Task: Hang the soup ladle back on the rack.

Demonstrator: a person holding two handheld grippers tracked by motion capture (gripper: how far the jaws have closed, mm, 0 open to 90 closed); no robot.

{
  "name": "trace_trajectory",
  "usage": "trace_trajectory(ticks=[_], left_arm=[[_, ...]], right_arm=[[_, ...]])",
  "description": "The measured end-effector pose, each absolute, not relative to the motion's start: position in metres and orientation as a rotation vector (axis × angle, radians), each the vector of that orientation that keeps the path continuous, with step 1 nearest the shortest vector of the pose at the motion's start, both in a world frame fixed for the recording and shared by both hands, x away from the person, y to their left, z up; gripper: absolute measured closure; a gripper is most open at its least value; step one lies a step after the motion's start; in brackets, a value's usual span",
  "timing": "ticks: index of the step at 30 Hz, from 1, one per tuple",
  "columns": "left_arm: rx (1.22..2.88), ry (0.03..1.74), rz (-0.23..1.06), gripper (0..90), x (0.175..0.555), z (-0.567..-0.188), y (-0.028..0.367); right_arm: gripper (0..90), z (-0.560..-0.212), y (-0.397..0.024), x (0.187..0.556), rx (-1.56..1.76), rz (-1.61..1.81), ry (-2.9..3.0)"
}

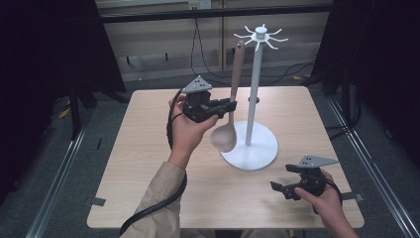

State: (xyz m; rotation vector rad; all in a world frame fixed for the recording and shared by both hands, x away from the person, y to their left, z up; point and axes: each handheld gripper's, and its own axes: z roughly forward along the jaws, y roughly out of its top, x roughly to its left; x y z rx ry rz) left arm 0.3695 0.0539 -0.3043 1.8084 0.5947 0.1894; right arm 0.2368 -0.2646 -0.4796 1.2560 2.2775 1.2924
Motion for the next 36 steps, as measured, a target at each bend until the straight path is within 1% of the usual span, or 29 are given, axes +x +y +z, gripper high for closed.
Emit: trace_trajectory(ticks=[17, 36], left_arm=[[1.79, 0.615, 0.172, 76.4, 0.376, -0.307, 0.051], [1.806, 0.617, 0.173, 74.8, 0.381, -0.309, 0.048]], right_arm=[[7.0, -0.48, -0.264, 0.237, 1.261, 1.291, 2.279], [7.0, -0.48, -0.265, 0.237, 1.26, 1.294, 2.28]])
